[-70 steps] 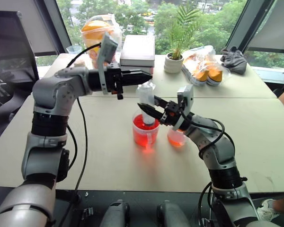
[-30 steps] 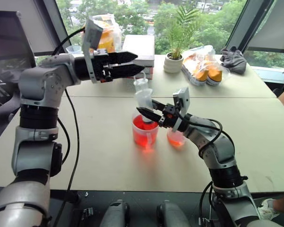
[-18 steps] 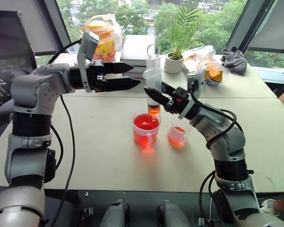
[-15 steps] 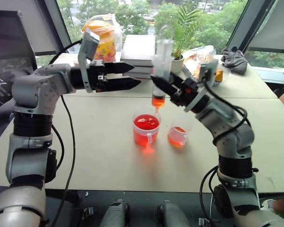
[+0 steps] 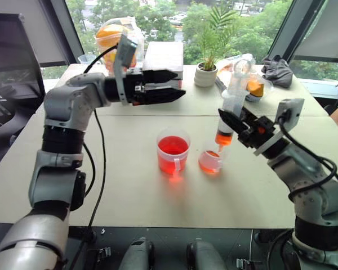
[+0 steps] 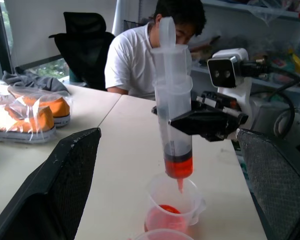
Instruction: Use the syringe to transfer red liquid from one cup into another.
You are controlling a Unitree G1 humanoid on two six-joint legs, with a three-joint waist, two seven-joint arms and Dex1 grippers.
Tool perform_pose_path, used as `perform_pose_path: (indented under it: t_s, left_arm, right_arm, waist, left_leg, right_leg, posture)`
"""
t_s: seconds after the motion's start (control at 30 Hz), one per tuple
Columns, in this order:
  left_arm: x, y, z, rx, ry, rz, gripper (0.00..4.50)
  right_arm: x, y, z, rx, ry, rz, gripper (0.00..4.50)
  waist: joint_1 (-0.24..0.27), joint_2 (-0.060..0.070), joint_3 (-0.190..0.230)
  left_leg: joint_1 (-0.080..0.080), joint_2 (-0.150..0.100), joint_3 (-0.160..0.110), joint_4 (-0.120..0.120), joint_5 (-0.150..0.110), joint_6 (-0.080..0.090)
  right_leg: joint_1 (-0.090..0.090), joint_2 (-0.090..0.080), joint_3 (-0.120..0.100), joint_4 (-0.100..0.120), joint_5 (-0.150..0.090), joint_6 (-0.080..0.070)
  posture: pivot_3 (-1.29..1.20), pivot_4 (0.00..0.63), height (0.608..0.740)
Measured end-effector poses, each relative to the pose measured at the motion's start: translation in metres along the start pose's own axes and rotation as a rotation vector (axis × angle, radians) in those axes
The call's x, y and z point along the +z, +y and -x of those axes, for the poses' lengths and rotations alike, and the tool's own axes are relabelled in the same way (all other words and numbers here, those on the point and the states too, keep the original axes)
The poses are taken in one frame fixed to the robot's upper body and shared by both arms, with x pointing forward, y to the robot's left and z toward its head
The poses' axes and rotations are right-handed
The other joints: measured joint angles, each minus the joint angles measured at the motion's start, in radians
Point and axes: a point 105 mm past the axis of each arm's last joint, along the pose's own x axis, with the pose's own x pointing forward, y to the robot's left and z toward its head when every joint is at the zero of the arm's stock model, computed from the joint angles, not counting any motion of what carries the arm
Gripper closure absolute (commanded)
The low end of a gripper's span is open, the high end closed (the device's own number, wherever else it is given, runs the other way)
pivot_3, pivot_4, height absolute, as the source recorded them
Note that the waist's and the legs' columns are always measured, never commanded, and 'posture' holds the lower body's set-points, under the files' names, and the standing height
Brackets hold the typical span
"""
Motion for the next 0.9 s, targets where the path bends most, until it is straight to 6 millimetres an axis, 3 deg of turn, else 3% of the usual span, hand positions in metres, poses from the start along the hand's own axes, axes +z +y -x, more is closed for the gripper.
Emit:
perform_pose_path:
  t_s: [0.1,0.3,0.47,0.6,0.8,0.9]
  left_arm:
    - [0.003,0.002,-0.017,-0.043,-0.022,-0.012,0.03]
    - [0.013,-0.004,-0.072,-0.163,-0.068,-0.017,0.03]
    - [0.002,-0.003,-0.091,-0.191,-0.044,0.015,0.03]
    - [-0.009,0.002,-0.095,-0.183,-0.022,0.038,1.20]
    - [-0.011,0.006,-0.096,-0.167,-0.017,0.051,4.34]
    - [-0.011,0.005,-0.096,-0.174,-0.019,0.053,4.43]
  right_arm:
    - [-0.013,-0.002,-0.001,-0.028,0.015,0.023,3.08]
    - [-0.013,0.000,-0.001,-0.037,-0.006,0.071,3.08]
    - [-0.020,0.001,0.001,-0.037,0.019,0.075,3.08]
    - [-0.018,0.004,0.001,-0.034,0.012,0.083,3.08]
    - [-0.013,0.008,0.000,-0.025,-0.003,0.095,3.08]
    - [-0.013,0.008,0.000,-0.025,0.000,0.094,3.08]
  waist:
    - [0.001,0.000,0.000]
    - [0.004,-0.001,0.000]
    - [-0.003,0.000,0.000]
    - [-0.001,-0.001,0.000]
    - [0.001,-0.001,0.000]
    - [0.001,-0.001,0.000]
  left_leg:
    - [0.000,0.000,0.000,0.000,0.000,0.000]
    - [-0.001,0.000,0.000,0.001,0.000,0.001]
    - [0.000,0.001,0.000,0.000,0.000,0.001]
    - [0.000,0.002,-0.001,0.000,0.000,0.001]
    - [0.000,0.001,-0.001,0.000,0.000,0.001]
    - [0.000,0.001,-0.001,0.000,0.000,0.001]
  right_leg:
    - [0.000,0.000,0.000,0.000,0.000,0.000]
    - [0.001,0.000,0.000,-0.002,0.000,0.001]
    - [0.000,0.003,0.000,0.000,0.000,0.001]
    - [0.000,0.003,0.000,0.000,0.000,0.000]
    - [0.000,0.003,0.000,-0.001,0.000,0.000]
    - [0.000,0.003,0.000,-0.001,0.000,0.000]
  posture:
    - [0.00,0.150,0.740]
    - [0.00,0.150,0.740]
    - [0.00,0.150,0.740]
    - [0.00,0.150,0.740]
    - [0.00,0.150,0.740]
    - [0.00,0.150,0.740]
